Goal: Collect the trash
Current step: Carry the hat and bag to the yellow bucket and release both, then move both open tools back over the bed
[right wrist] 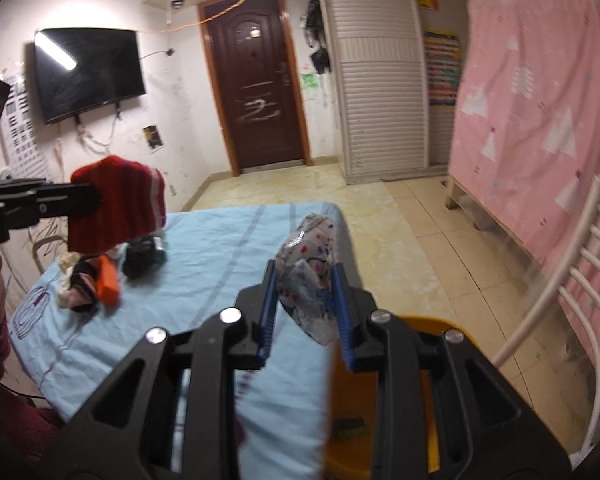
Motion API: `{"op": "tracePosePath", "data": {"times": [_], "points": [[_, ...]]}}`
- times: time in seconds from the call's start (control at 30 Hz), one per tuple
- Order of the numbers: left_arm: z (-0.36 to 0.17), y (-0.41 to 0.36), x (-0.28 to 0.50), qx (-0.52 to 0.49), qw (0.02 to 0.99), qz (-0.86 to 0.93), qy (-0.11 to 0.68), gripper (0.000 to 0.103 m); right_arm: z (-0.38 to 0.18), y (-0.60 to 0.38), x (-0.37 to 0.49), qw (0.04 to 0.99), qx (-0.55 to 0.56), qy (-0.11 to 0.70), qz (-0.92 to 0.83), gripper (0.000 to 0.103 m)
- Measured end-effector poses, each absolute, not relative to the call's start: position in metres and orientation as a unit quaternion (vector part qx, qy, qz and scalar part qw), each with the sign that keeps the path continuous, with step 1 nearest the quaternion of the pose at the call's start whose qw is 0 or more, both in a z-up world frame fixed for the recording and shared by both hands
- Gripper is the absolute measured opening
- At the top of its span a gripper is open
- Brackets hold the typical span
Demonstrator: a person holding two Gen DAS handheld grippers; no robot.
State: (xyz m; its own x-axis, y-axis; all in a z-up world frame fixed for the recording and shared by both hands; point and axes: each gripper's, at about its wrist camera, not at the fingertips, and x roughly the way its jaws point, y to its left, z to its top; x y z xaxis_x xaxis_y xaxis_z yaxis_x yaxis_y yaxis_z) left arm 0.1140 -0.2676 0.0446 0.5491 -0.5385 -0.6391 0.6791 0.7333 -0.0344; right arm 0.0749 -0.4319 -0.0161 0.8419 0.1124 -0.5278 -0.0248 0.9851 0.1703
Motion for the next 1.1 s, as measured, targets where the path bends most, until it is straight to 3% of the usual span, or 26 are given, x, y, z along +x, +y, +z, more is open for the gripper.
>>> {"op": "tracePosePath", "data": {"times": [0.67,0.77,0.9,1.1], "points": [[-0.01,-0.42,0.116,0.181,0.81,-0.441,0.342,0.008,-0.07,-0.523,0.056,0.939,0.171,0.295,-0.036,0.027],[-0.023,-0.431,0.12,0.193,0.804,-0.439,0.352,0.015,-0.075,-0.527,0.057,0.936,0.176,0.301,-0.045,0.03],[-0.029,-0.434,0.124,0.195,0.802,-0.437,0.358,0.044,-0.078,-0.531,0.057,0.934,0.181,0.303,-0.051,0.042],[-0.02,-0.423,0.132,0.177,0.81,-0.427,0.361,0.051,-0.077,-0.524,0.062,0.933,0.179,0.308,-0.043,0.043]]}}
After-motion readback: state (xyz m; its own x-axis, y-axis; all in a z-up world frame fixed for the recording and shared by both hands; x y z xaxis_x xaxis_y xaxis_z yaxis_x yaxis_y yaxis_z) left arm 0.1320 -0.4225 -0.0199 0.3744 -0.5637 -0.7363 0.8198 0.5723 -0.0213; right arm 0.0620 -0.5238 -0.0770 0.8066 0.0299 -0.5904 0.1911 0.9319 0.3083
